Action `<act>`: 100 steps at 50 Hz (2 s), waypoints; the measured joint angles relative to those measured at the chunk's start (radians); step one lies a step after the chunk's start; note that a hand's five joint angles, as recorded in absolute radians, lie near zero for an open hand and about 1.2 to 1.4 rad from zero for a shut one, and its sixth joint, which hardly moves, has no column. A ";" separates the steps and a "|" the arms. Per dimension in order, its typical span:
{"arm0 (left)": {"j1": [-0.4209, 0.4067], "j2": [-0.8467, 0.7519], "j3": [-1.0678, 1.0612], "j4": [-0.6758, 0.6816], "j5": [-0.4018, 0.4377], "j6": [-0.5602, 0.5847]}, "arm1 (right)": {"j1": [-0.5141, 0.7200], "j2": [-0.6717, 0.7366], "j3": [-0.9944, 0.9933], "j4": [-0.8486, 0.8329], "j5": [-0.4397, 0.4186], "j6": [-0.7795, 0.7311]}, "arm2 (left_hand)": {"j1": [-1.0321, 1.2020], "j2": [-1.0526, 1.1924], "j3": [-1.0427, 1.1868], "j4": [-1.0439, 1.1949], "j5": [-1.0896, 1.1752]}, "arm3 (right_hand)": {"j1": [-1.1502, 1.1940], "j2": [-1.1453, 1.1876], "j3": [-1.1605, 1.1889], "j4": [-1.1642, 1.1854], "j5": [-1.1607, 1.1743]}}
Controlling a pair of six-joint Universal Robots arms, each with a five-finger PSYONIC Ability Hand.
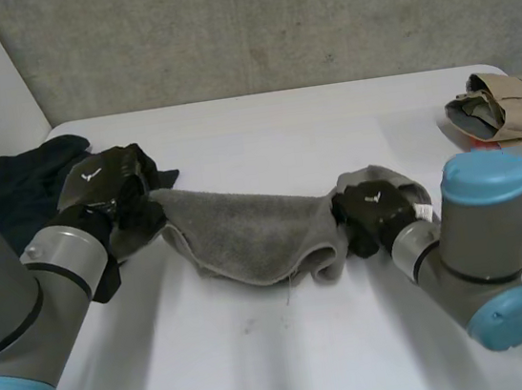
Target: Fold the laundry.
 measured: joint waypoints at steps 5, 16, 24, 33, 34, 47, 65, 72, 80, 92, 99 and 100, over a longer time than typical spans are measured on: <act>0.018 0.030 0.002 -0.039 0.004 0.005 | -0.031 -0.080 -0.026 0.058 -0.009 -0.067 | 0.000 0.000 0.000 0.000 0.000 | 0.000 0.000 0.000 0.001 0.000; 0.046 0.098 -0.009 -0.213 0.010 0.310 | -0.211 -0.377 -0.071 0.647 0.011 -0.689 | 0.000 0.000 0.000 0.000 0.000 | 0.000 0.000 0.000 0.001 0.011; 0.016 0.021 -0.010 -0.275 0.009 0.497 | -0.224 -0.410 -0.045 0.785 0.052 -0.766 | 0.000 0.000 0.000 0.000 0.000 | 0.000 0.000 0.000 0.001 0.011; -0.029 -0.255 0.209 -0.255 -0.009 0.547 | -0.215 -0.230 -0.182 0.680 0.070 -0.747 | 0.000 0.000 0.000 0.000 0.000 | 0.000 0.000 0.000 0.001 0.011; -0.030 -0.279 0.243 -0.251 -0.012 0.546 | -0.214 -0.207 -0.214 0.662 0.072 -0.742 | 0.000 0.000 0.000 0.000 0.000 | 0.000 0.000 0.000 0.001 0.011; -0.004 -0.431 0.833 0.271 -0.069 0.550 | -0.209 -0.073 -0.727 0.010 0.088 -0.579 | 0.000 0.002 0.002 0.004 0.000 | 0.004 0.000 0.000 0.002 0.011; 0.009 -0.402 0.629 0.410 -0.094 0.536 | -0.210 -0.062 -0.593 -0.185 0.044 -0.532 | 0.000 0.003 0.003 0.004 0.000 | 0.008 0.000 0.000 0.002 0.011; 0.008 -0.419 0.449 0.404 -0.091 0.533 | -0.212 -0.032 -0.404 -0.168 -0.001 -0.524 | 0.000 0.003 0.003 0.004 0.000 | 0.008 0.000 0.000 0.005 0.011; -0.004 -0.498 0.313 0.355 -0.088 0.548 | -0.220 0.017 -0.282 -0.003 -0.004 -0.531 | 0.000 0.003 0.003 0.004 0.000 | 0.008 0.000 0.000 0.006 0.011; -0.021 -0.417 0.184 -0.039 -0.098 0.619 | -0.284 -0.097 -0.175 0.584 0.005 -0.626 | 0.000 0.003 0.003 0.004 0.000 | 0.008 0.000 0.000 0.006 0.011; -0.047 -0.222 0.021 -0.322 -0.100 0.631 | -0.352 -0.297 0.052 0.760 0.025 -0.845 | 0.000 0.003 0.003 0.004 0.000 | 0.008 0.000 0.000 0.006 0.011; -0.047 -0.222 0.021 -0.322 -0.100 0.631 | -0.352 -0.297 0.052 0.760 0.025 -0.845 | 0.000 0.003 0.003 0.004 0.000 | 0.008 0.000 0.000 0.006 0.011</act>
